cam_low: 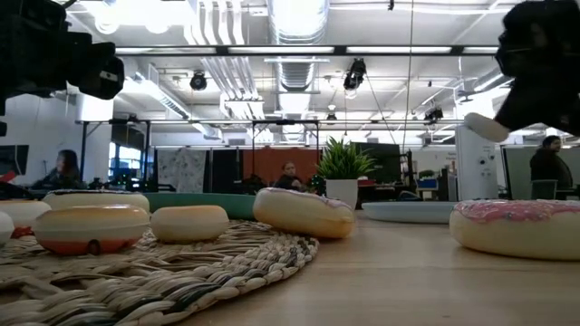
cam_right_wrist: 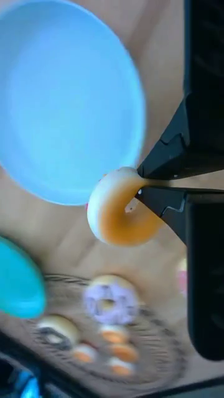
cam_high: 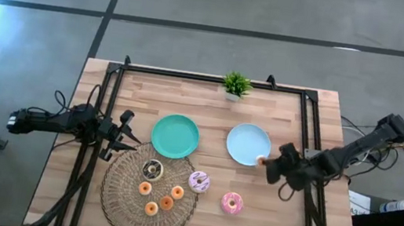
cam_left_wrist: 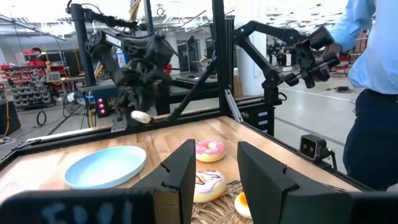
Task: Pick & Place donuts
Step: Put the small white donut into the blue plate
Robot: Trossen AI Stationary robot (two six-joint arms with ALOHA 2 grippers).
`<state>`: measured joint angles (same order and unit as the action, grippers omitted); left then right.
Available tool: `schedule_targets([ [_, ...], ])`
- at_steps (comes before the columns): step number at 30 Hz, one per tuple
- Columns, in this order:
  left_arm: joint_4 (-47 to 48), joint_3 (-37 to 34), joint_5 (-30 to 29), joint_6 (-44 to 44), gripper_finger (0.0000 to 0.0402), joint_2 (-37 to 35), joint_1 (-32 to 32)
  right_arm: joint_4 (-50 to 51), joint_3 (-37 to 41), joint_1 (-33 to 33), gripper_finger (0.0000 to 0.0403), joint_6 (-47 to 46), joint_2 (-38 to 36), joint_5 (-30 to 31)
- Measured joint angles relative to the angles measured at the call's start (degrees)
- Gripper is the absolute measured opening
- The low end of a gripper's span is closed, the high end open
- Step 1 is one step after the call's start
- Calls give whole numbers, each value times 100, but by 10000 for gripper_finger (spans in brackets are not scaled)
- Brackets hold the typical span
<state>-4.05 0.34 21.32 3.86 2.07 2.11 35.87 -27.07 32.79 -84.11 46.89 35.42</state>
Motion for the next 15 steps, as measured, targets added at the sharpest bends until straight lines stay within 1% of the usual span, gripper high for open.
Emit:
schedule_targets([
  [6,0,0,0,0,94,0,1,-167,0,-581,13,321,-15,-7],
  [11,-63,0,-4,-42,94,2,2,-723,0,-872,13,745,-8,-10],
  [15,-1025,0,-65,-372,94,0,2,-1096,0,-1027,13,1007,-10,54],
])
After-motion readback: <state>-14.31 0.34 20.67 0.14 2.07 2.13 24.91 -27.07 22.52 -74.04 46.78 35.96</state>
